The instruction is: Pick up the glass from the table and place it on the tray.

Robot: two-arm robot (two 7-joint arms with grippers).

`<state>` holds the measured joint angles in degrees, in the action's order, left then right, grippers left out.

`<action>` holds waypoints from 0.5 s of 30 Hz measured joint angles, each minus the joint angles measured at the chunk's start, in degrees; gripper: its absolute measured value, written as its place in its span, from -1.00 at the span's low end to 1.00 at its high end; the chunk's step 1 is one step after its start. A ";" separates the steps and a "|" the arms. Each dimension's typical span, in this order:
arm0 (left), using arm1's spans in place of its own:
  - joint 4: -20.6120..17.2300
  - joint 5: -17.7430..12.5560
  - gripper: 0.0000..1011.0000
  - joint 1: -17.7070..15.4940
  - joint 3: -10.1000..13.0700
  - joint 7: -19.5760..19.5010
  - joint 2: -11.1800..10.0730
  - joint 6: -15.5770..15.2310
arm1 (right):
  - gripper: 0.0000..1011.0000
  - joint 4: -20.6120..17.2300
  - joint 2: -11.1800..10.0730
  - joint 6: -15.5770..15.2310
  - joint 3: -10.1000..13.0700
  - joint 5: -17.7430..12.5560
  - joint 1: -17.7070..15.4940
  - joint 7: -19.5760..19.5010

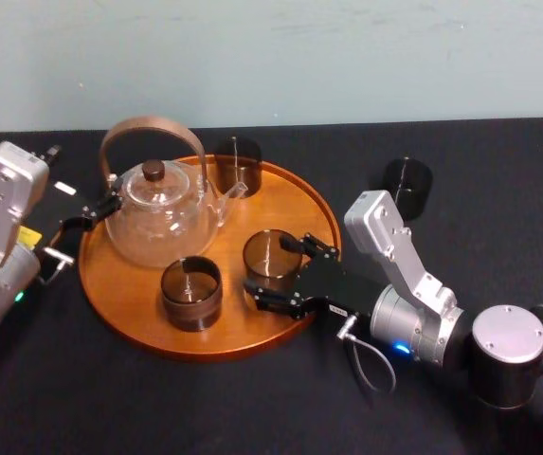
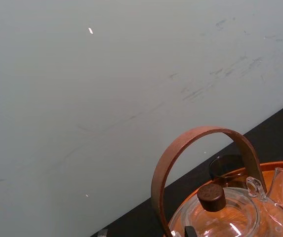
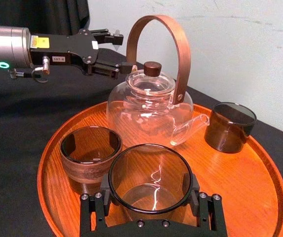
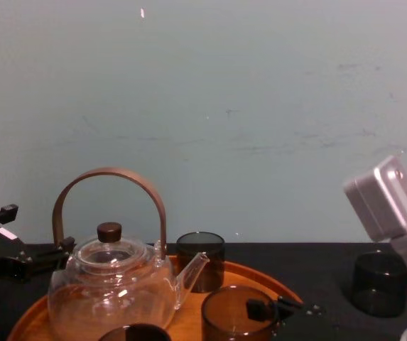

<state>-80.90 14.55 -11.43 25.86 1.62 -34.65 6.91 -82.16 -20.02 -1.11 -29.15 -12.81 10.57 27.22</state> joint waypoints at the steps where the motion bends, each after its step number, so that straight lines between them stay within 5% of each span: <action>1: 0.00 0.00 1.00 0.00 0.00 0.00 0.00 0.00 | 0.79 0.11 0.03 0.02 -0.03 0.00 0.01 0.00; 15: 0.00 0.00 1.00 0.00 0.00 0.00 0.00 0.00 | 0.79 2.04 0.47 0.77 -0.28 -0.19 0.35 0.38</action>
<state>-80.90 14.55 -11.43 25.86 1.62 -34.65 6.91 -80.12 -19.55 -0.34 -29.43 -13.00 10.92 27.60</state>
